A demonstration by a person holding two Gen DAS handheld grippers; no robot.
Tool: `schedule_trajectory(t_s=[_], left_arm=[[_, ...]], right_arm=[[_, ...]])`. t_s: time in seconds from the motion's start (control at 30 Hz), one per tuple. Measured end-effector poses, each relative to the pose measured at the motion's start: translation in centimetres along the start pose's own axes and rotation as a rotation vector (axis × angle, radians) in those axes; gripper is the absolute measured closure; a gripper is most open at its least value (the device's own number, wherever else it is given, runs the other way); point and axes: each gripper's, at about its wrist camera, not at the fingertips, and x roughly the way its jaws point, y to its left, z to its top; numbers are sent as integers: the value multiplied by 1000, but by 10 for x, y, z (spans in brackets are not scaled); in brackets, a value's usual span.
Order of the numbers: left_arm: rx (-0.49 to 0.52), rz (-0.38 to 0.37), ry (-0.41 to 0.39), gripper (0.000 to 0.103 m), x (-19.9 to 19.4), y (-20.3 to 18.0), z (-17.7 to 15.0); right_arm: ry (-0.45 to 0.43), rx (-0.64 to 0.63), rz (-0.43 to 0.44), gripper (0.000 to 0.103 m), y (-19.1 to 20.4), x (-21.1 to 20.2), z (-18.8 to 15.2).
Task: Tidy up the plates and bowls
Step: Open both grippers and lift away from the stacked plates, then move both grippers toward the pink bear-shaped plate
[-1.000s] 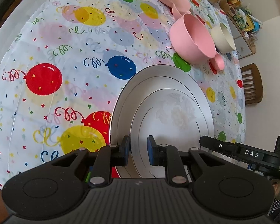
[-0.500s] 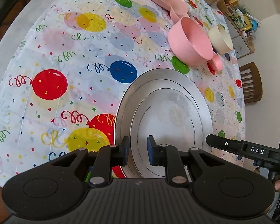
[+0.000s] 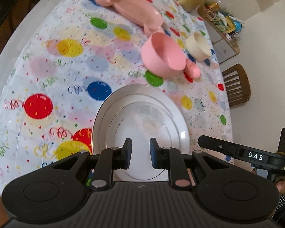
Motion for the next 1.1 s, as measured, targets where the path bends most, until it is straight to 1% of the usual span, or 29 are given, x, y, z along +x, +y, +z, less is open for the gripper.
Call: schedule_trajectory(t_s=[0.23,0.43,0.5,0.6,0.63,0.67,0.7,0.73,0.9,0.97,1.0,1.03,1.07,1.1], left_arm=[[79,-1,-72,84,-11,-26,17],[125,17,-136,83,-14,-48,42],[141,34,-160,78,-14,-55,52],[157,53,-194,72,-14,-65,68],[159,59,-204,67,-14,-67,73],[161,66,-217,58,-13,-69,78],[163,75,-230,49,-13,-71,83],[165,87,-245,47,-12,-74,88],[181,122,-289,46,-5,-81,113],[192,148,-309,46,0,-83,124],[193,157,-317,46,2,-84,129],[193,163,-324,44,4,-84,134],[192,168,-329,39,5,-84,138],[191,176,-336,36,6,-84,142]], right_arm=[[-64,-60,-18,61,10,-18,17],[-131,-125,-43,54,12,-28,45],[-151,-143,-48,49,13,-30,55],[-177,-162,-48,45,11,-30,70],[-182,-167,-46,44,11,-30,75],[-190,-171,-45,40,11,-30,80],[-200,-179,-47,38,11,-29,85],[-205,-188,-49,38,11,-29,89],[-221,-213,-44,28,9,-23,113],[-228,-223,-49,23,8,-19,123],[-232,-229,-54,22,8,-18,128],[-233,-235,-58,21,7,-15,134],[-232,-238,-65,20,7,-12,140],[-231,-241,-70,17,6,-10,144]])
